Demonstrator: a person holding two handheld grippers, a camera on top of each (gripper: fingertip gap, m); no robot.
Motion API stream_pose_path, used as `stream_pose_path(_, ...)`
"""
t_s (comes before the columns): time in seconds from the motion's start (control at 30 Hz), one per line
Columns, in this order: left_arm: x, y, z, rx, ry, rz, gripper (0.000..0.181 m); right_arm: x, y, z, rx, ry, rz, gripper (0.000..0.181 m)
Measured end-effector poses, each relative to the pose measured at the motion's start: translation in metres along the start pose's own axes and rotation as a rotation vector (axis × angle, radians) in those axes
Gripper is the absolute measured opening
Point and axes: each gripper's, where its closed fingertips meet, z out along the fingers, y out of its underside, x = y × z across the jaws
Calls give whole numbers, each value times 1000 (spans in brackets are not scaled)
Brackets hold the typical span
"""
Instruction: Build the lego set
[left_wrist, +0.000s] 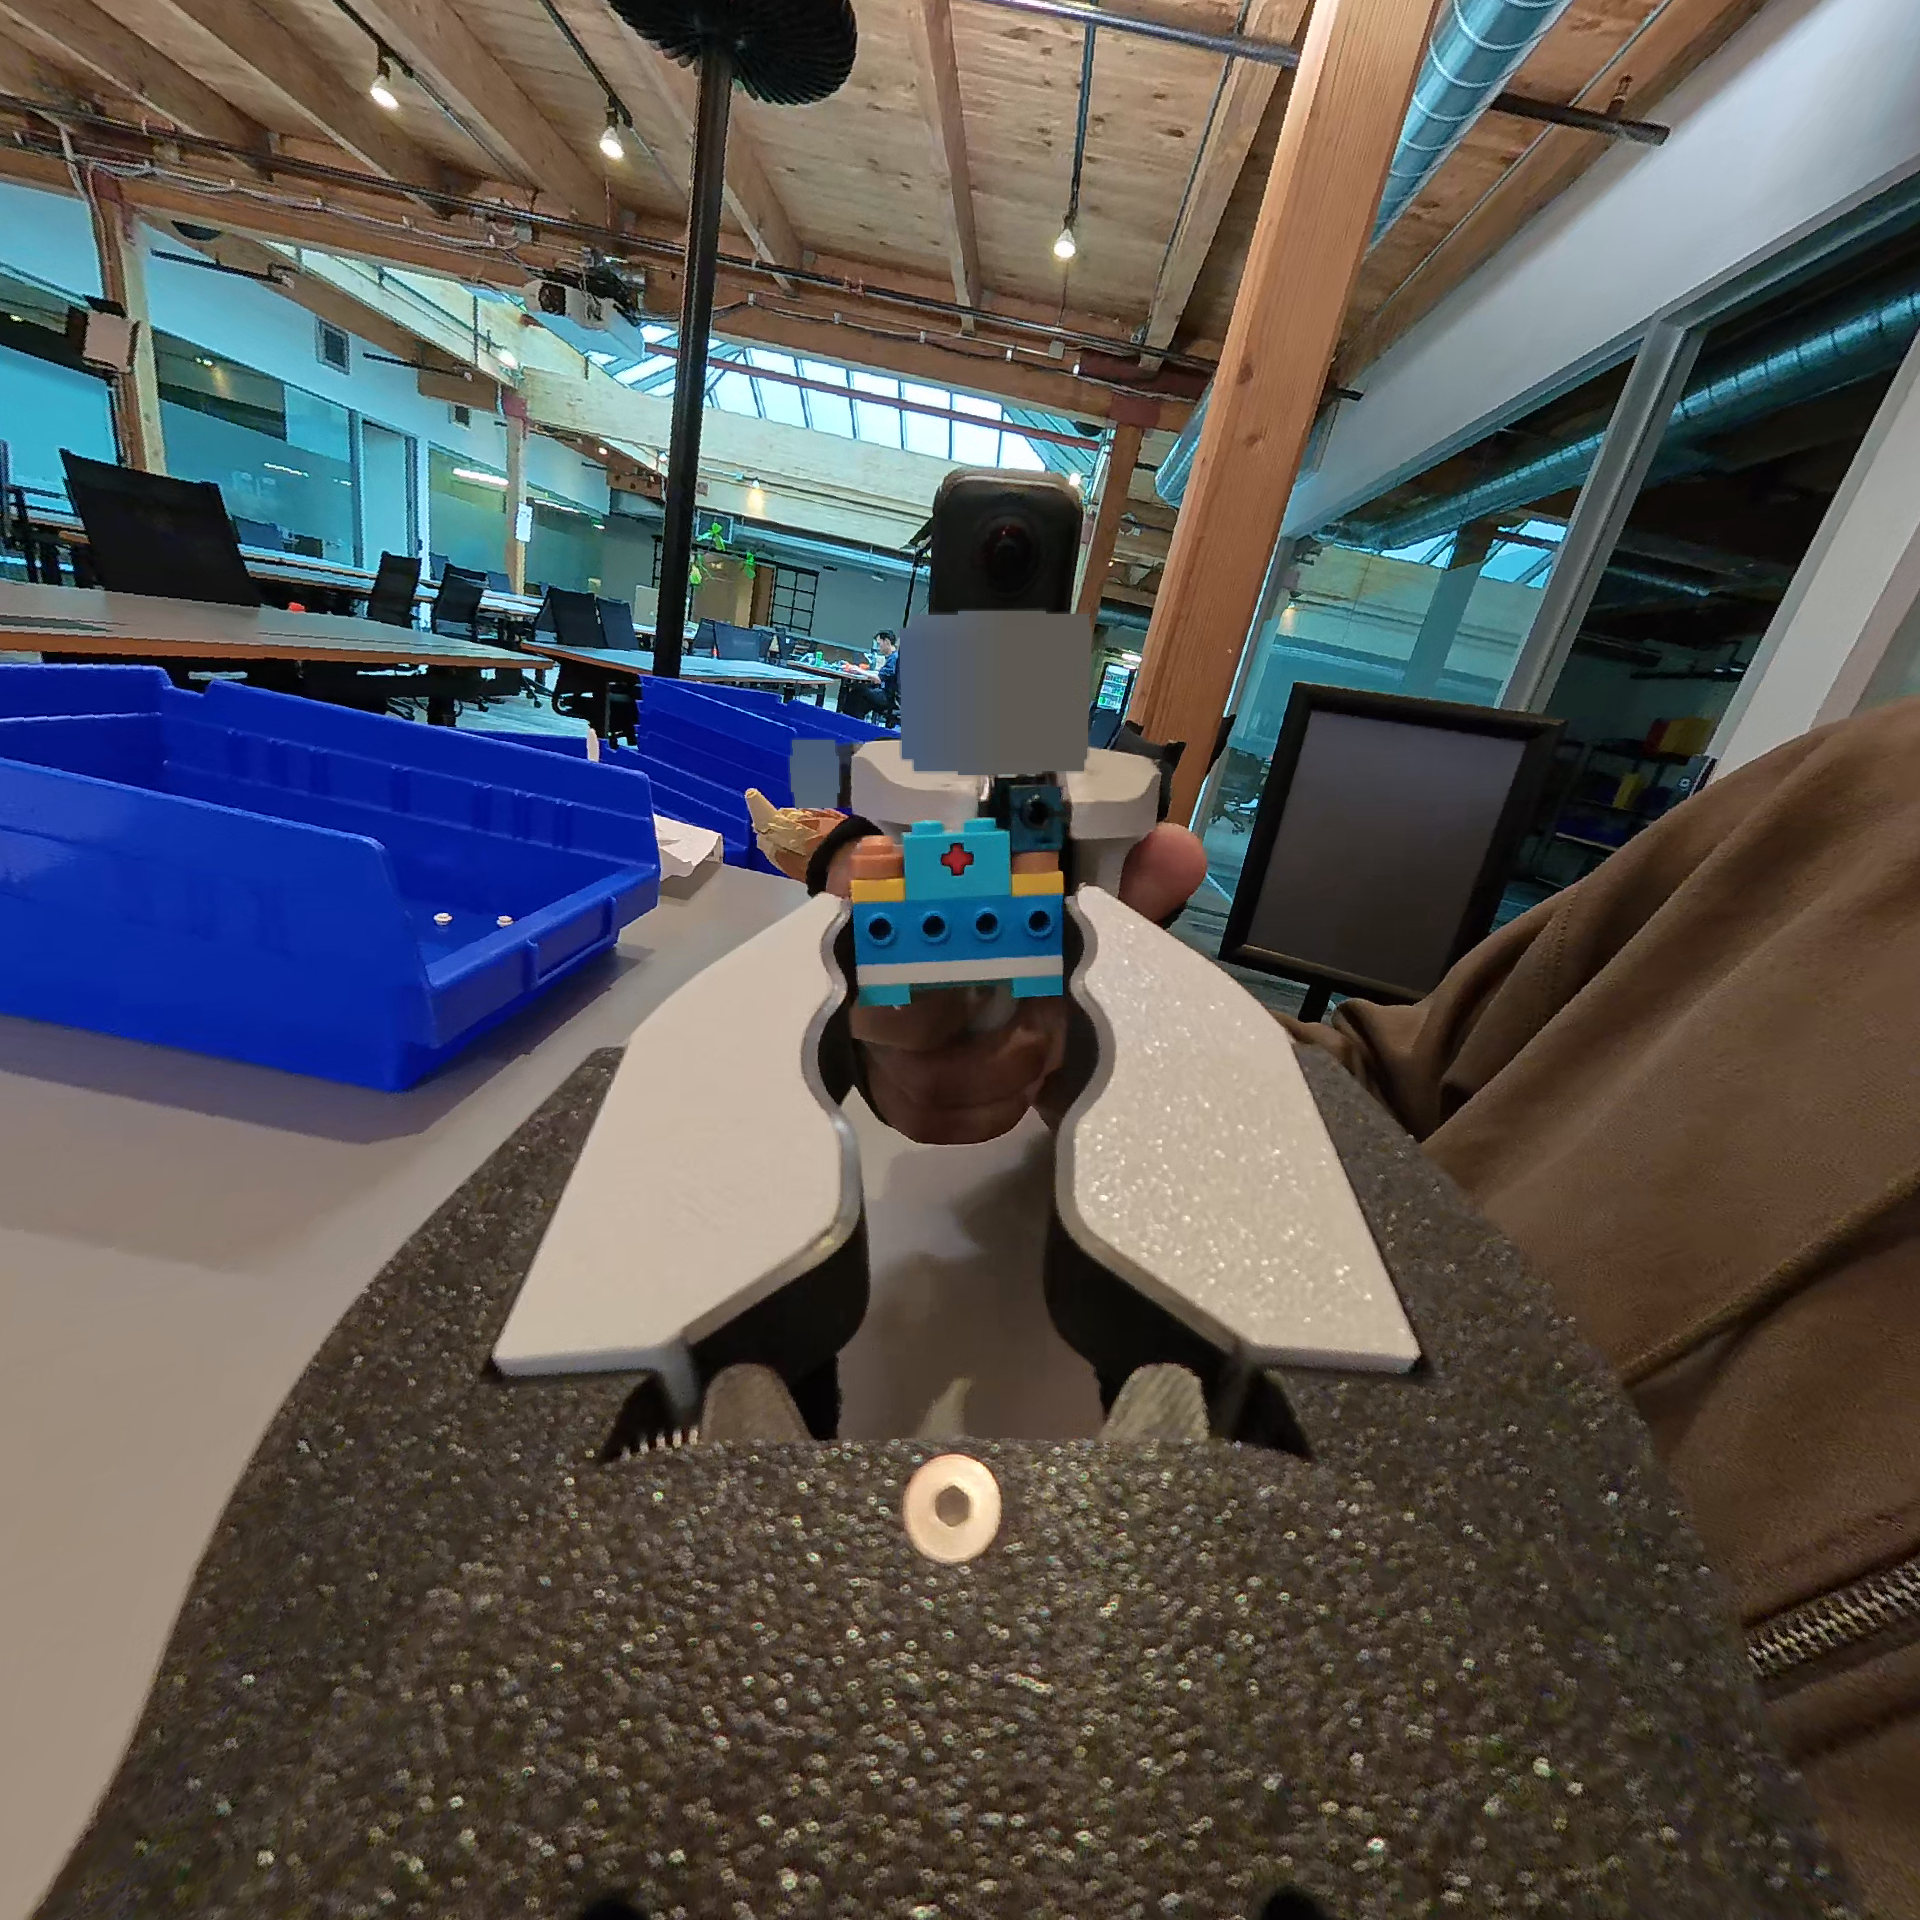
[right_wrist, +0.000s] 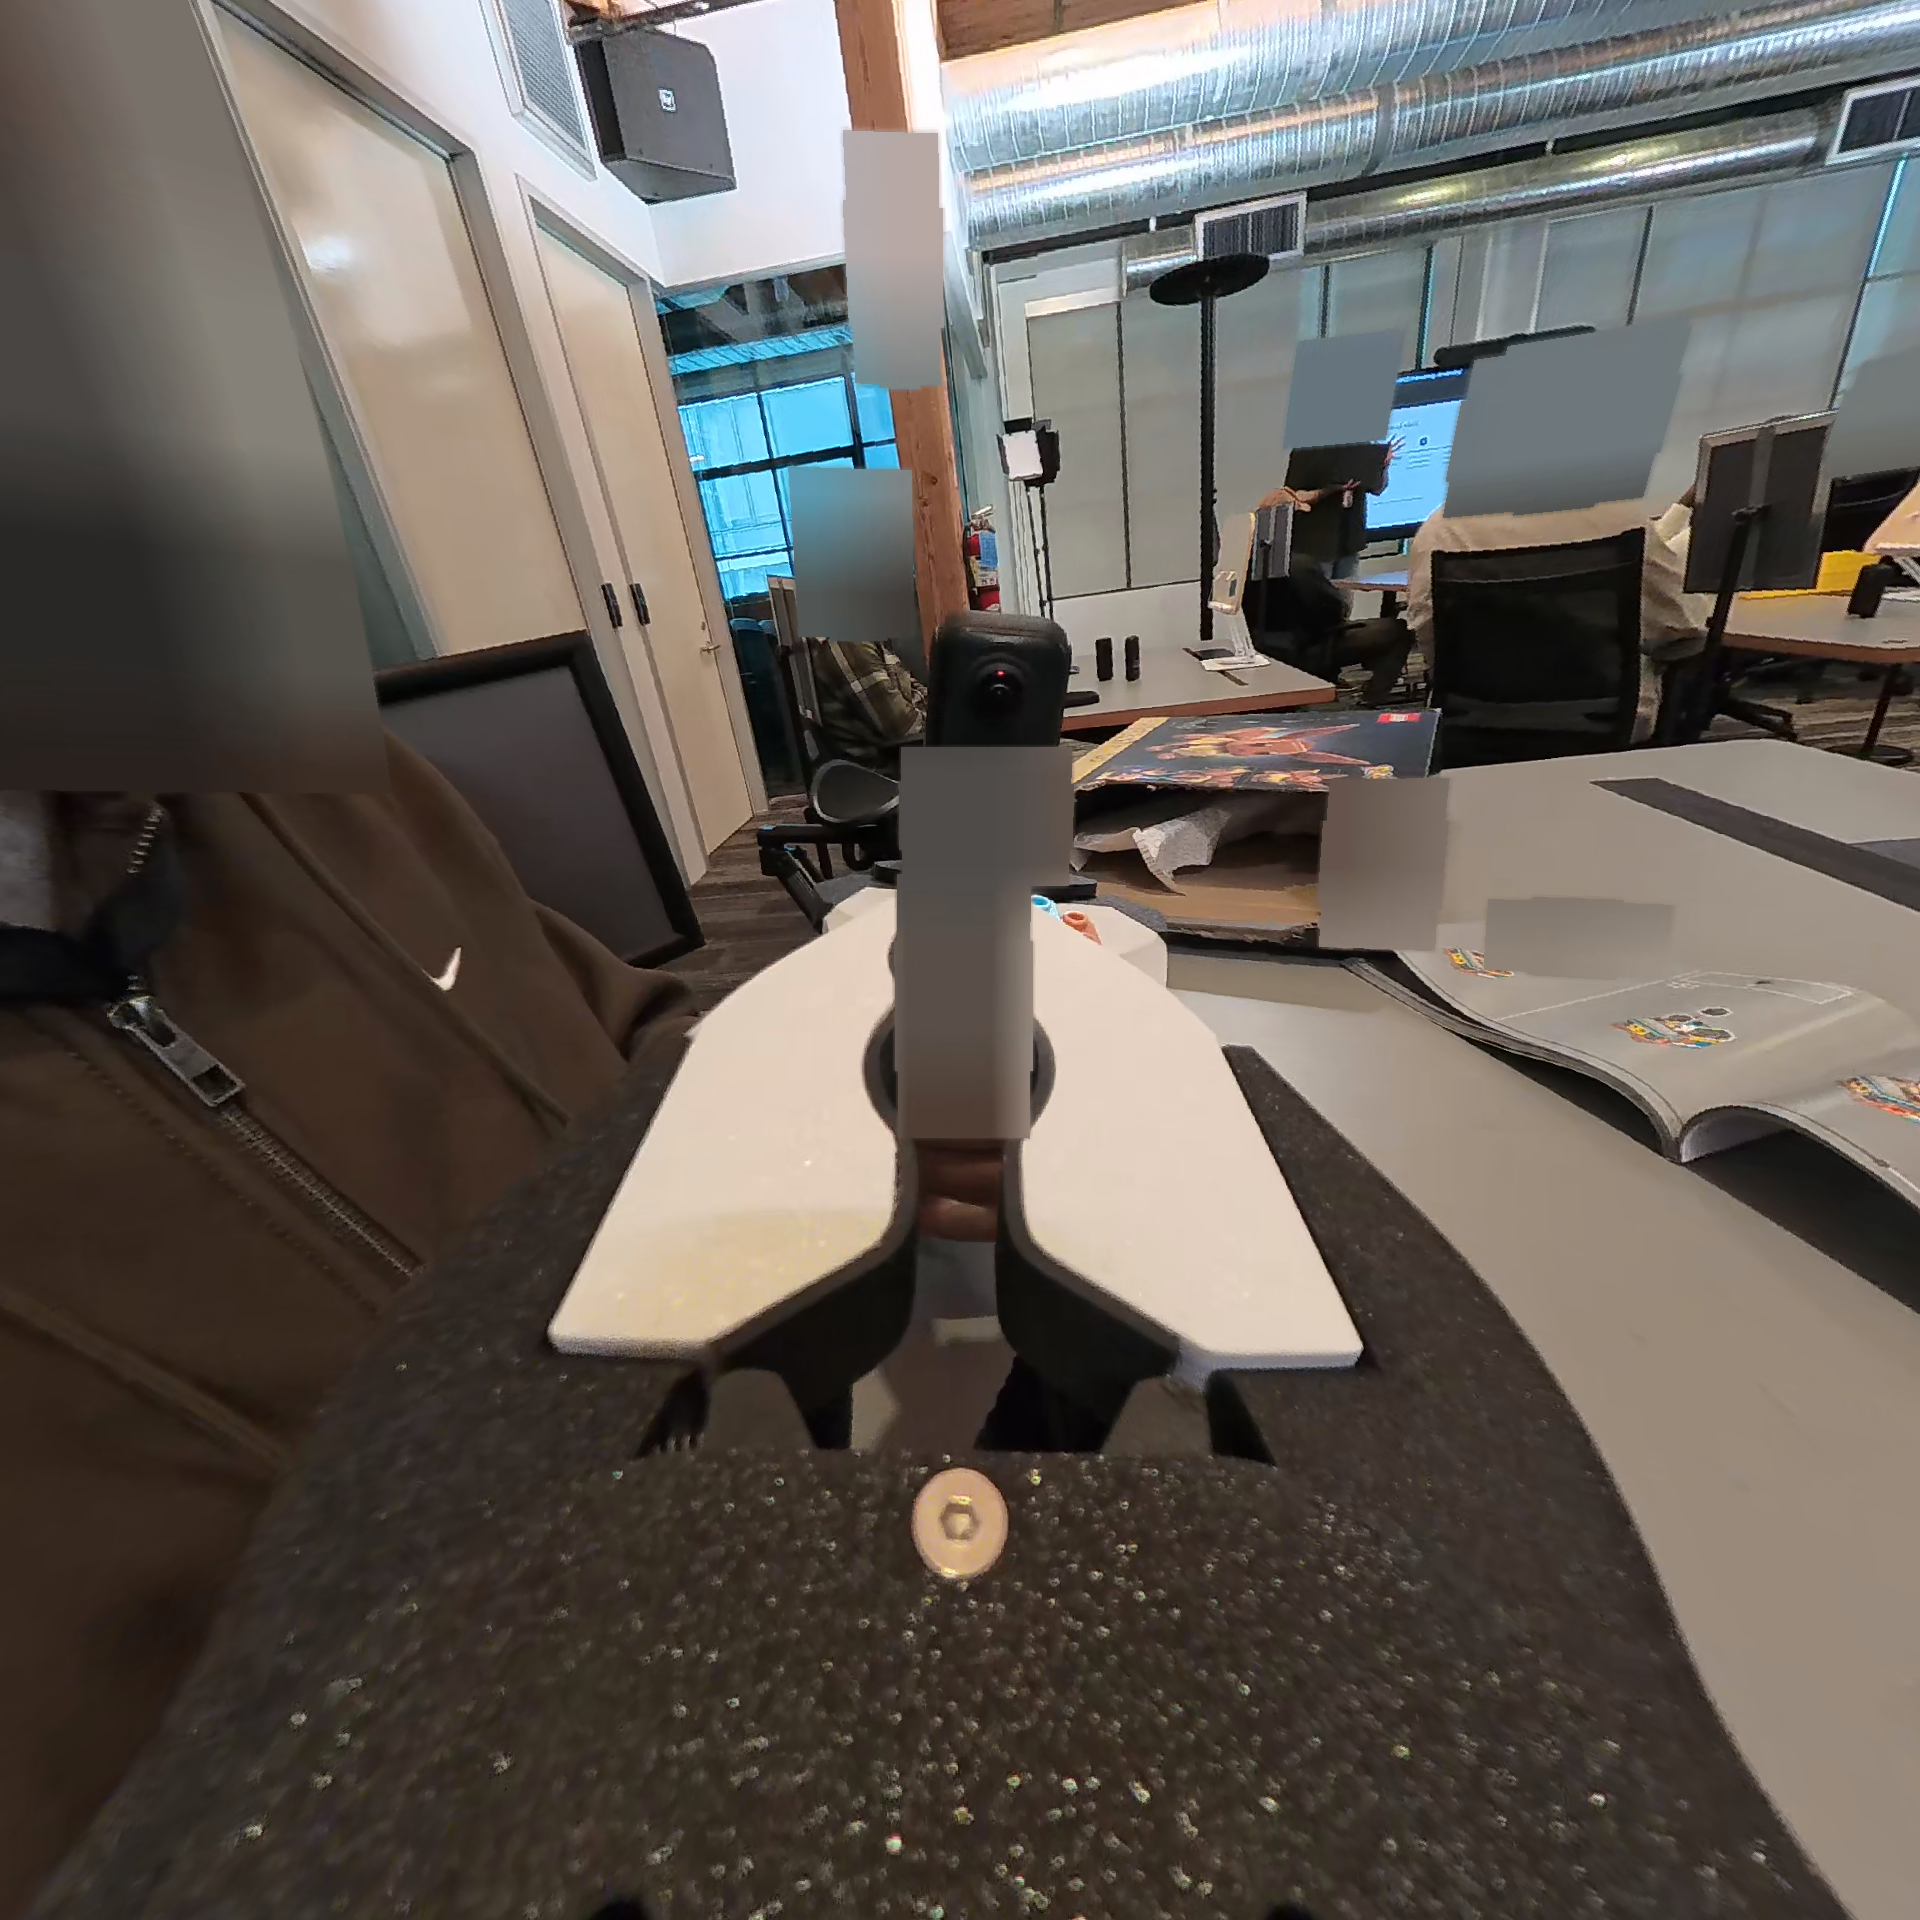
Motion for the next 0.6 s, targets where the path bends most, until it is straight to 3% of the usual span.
stream_pose_path(0.6, 12, -4, 0, 24, 57, 32, 37, -10, -4, 2, -3, -31, -38, 14)
